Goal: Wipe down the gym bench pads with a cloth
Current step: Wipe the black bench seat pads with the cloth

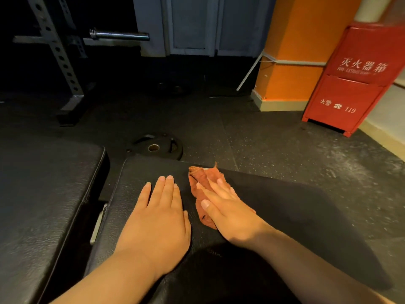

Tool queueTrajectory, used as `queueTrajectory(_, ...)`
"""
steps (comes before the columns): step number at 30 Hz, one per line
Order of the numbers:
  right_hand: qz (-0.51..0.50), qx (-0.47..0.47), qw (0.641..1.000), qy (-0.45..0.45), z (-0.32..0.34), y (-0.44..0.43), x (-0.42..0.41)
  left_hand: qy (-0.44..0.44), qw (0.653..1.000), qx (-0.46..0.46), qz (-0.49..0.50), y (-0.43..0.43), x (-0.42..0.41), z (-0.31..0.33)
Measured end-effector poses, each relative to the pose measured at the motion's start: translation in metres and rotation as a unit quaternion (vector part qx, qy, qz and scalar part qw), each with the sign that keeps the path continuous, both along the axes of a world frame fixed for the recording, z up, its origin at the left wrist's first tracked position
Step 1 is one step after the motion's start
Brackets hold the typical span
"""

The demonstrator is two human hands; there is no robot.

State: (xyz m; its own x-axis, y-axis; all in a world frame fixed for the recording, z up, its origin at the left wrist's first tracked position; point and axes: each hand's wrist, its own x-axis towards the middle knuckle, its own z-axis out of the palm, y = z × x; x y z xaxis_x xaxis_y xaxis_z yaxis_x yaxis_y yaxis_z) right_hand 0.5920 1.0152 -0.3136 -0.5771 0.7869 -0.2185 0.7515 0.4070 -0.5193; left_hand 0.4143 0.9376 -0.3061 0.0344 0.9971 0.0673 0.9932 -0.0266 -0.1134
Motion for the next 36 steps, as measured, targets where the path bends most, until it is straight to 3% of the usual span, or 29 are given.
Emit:
queueTrajectory(8,-0.011,0.03,0.999,0.011,-0.001,-0.009,-0.018,0.011,0.999,-0.033,0.0,-0.004,0.001,0.01)
queueTrajectory(15,-0.055,0.046,0.997,-0.041,0.005,0.018,-0.037,0.01,0.999,-0.052,0.012,-0.002,0.003,0.015)
queueTrajectory(19,-0.03,0.042,0.999,-0.005,-0.004,0.005,-0.019,0.011,0.998,-0.058,0.018,-0.004,0.002,0.015)
queueTrajectory(24,-0.101,0.036,0.993,-0.055,0.001,0.023,-0.02,0.017,0.998,-0.059,0.023,-0.003,0.005,0.016)
queueTrajectory(30,-0.024,0.042,0.998,0.035,0.0,0.015,-0.029,0.024,0.998,-0.06,0.02,-0.004,0.001,0.016)
queueTrajectory(34,-0.191,0.032,0.98,0.036,-0.007,0.049,-0.012,0.012,0.997,-0.068,0.026,-0.004,0.006,0.018)
queueTrajectory(36,-0.163,0.072,0.983,0.034,-0.003,0.045,-0.034,0.015,0.997,-0.072,0.022,-0.004,0.005,0.017)
